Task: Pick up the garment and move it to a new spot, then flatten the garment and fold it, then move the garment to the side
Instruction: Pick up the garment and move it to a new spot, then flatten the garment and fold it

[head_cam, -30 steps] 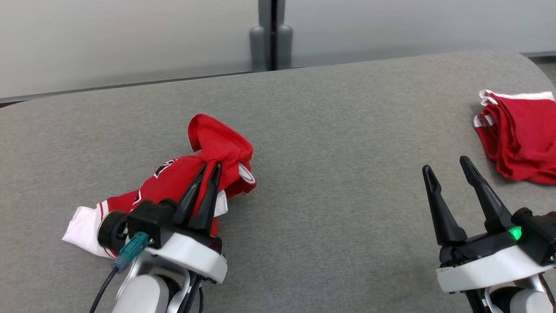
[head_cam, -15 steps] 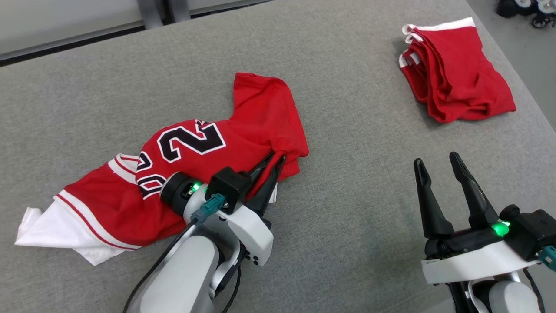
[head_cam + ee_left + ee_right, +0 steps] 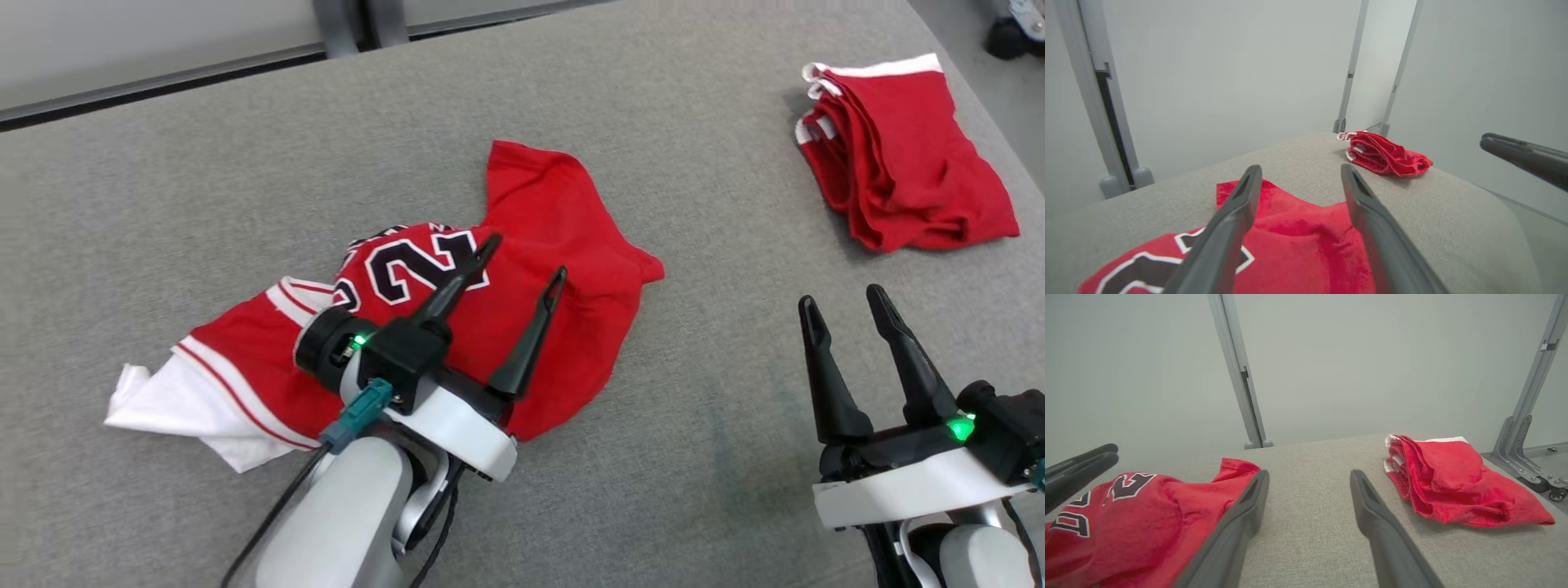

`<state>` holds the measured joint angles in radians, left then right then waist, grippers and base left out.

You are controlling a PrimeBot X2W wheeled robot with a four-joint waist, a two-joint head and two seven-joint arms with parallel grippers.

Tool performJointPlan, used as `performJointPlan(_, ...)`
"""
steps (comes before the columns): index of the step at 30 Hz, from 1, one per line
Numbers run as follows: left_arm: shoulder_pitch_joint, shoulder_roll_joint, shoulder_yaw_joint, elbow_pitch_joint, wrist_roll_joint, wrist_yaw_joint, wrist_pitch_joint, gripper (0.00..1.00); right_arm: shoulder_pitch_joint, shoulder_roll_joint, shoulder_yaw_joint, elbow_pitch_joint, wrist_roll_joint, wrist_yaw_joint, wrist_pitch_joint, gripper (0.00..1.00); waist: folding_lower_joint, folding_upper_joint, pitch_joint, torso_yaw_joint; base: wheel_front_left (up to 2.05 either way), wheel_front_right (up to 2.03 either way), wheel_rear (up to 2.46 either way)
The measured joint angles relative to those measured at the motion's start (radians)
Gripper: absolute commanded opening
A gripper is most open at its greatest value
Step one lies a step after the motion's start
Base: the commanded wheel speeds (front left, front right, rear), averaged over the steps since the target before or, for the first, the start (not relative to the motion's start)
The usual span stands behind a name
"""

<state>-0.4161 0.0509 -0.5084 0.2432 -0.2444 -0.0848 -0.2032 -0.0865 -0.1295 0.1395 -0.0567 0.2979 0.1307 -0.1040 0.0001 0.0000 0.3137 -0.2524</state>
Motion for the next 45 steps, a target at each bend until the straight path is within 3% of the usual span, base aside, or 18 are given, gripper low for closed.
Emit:
performJointPlan(12,0.125,0.094,0.251,-0.066,-0.085,0.133,-0.053,1.00,0.058,-0.046,-0.037,-0.059,-0.011,0.000,0.087,1.00,0.0000,0.0000,-0.110,0.184,0.00,0.00,0.00)
performJointPlan(19,0.248,0.159,0.329,-0.090,-0.138,0.145,-0.040,1.00,0.119,-0.041,-0.061,-0.086,-0.012,0.000,0.119,1.00,-0.0001,0.0000,-0.175,0.265,0.00,0.00,0.00)
performJointPlan(35,0.432,0.213,0.298,-0.204,-0.137,0.165,0.060,1.00,0.252,-0.042,-0.085,-0.114,-0.029,0.000,0.168,1.00,-0.0001,0.0000,-0.300,0.305,0.00,0.00,0.00)
performJointPlan(45,0.453,0.215,0.289,-0.234,-0.136,0.179,0.071,1.00,0.268,-0.042,-0.098,-0.153,-0.045,0.000,0.195,1.00,0.0000,0.0000,-0.305,0.298,0.00,0.00,0.00)
